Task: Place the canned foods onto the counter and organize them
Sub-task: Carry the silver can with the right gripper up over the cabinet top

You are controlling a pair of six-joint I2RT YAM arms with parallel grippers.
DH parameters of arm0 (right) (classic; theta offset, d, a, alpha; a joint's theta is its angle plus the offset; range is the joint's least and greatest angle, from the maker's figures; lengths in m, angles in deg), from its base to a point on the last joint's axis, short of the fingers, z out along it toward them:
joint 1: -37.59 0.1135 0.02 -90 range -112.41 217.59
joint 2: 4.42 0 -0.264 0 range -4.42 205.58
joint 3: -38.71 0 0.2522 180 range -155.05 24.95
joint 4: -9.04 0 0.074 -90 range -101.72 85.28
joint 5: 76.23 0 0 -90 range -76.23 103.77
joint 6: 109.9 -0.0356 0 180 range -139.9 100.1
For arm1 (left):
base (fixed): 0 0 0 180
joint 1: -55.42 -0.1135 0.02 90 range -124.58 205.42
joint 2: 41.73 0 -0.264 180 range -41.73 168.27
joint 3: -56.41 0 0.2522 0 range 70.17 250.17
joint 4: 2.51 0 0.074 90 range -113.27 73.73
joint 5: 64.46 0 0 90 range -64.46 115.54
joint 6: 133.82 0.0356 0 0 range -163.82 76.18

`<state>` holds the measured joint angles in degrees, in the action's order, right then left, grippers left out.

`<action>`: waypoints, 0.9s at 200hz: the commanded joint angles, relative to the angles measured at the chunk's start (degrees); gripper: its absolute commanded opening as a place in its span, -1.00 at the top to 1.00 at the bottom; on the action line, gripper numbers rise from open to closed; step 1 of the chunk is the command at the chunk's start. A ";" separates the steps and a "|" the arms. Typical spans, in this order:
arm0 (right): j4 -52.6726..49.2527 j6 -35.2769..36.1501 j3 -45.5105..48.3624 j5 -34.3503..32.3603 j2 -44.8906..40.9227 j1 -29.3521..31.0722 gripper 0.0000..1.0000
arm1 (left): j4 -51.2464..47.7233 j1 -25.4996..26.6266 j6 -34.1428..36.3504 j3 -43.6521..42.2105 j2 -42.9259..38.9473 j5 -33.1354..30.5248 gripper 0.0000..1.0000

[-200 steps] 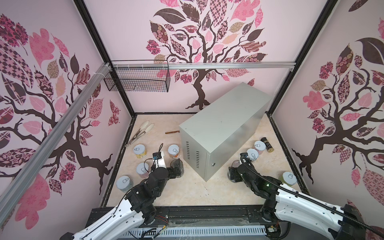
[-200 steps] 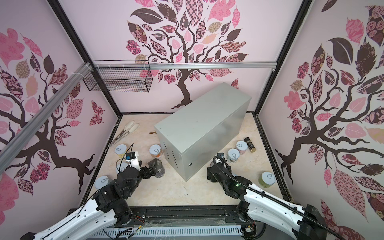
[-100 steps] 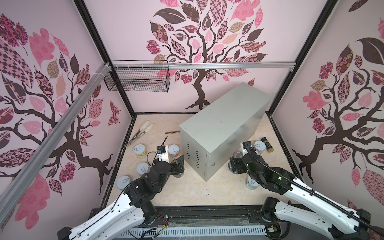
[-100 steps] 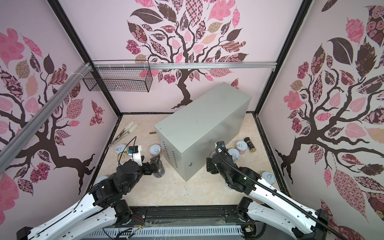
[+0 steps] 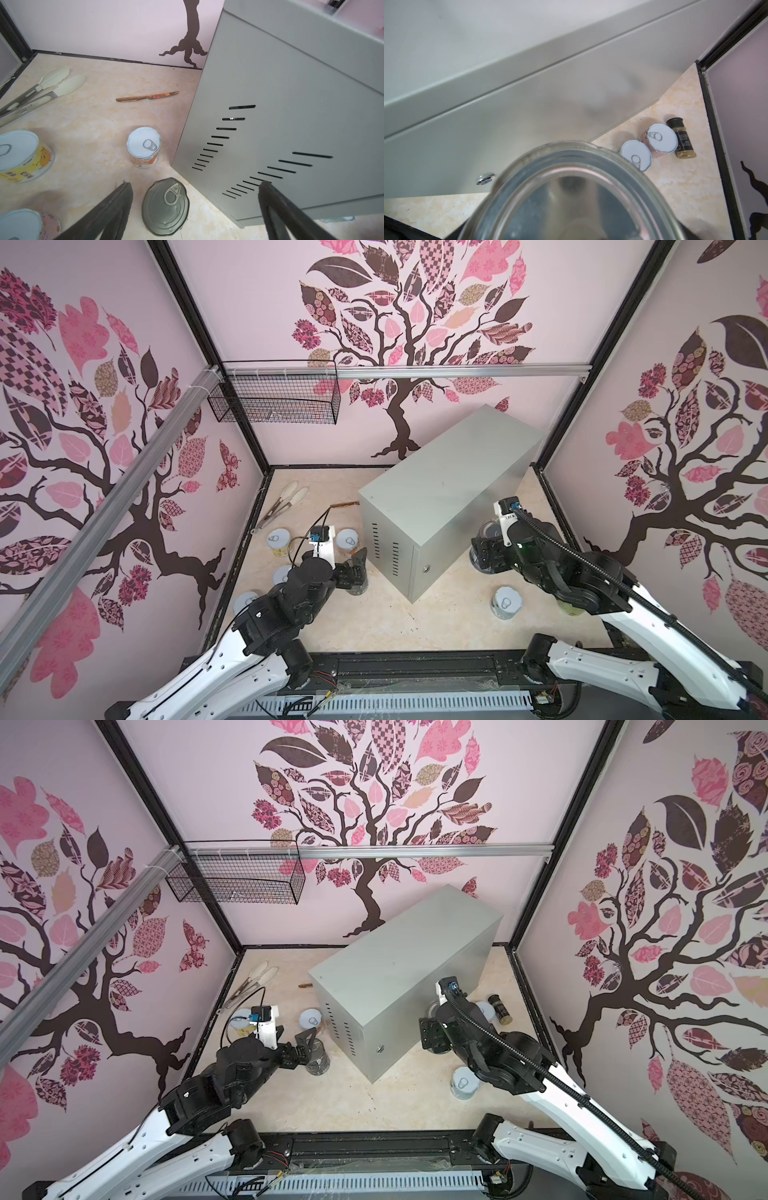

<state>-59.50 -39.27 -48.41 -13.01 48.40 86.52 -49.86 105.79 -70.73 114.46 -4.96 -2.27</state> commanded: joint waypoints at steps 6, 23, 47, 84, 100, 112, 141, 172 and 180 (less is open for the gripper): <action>-1.42 2.53 -8.80 -2.91 -0.02 -0.21 0.53 | -4.64 0.17 2.00 5.02 1.46 2.62 -0.96; -3.02 3.01 -12.78 -3.01 0.97 -0.20 0.54 | -4.82 0.17 2.53 6.36 1.30 4.86 -0.96; -6.28 4.11 -19.26 -3.12 4.31 -0.16 0.54 | -6.96 0.17 3.44 9.64 3.58 8.54 -0.96; -8.74 6.81 -30.57 -3.75 9.41 -0.23 0.54 | -10.39 0.19 4.20 13.21 5.61 11.53 -0.96; -10.87 8.39 -37.08 -4.32 13.02 -0.23 0.53 | -10.72 0.17 4.31 13.62 4.65 11.71 -0.96; -12.40 9.36 -42.67 -4.01 16.04 -0.23 0.54 | -11.76 0.17 4.62 14.58 4.53 11.86 -0.96; -14.42 12.24 -55.79 -3.88 22.95 -0.23 0.54 | -13.51 0.15 5.21 16.72 4.87 12.98 -0.96; -12.96 13.76 -63.92 -4.45 28.59 -0.18 0.57 | -14.30 0.21 5.37 17.87 5.13 14.00 -0.96; -12.88 13.94 -65.86 -5.03 30.39 -0.19 0.56 | -14.34 0.17 5.62 18.24 5.29 13.93 -0.96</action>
<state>-77.49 -27.80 -107.45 -15.02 75.07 86.52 -62.88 105.79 -66.25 129.94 0.31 10.51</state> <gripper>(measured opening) 0.883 0.981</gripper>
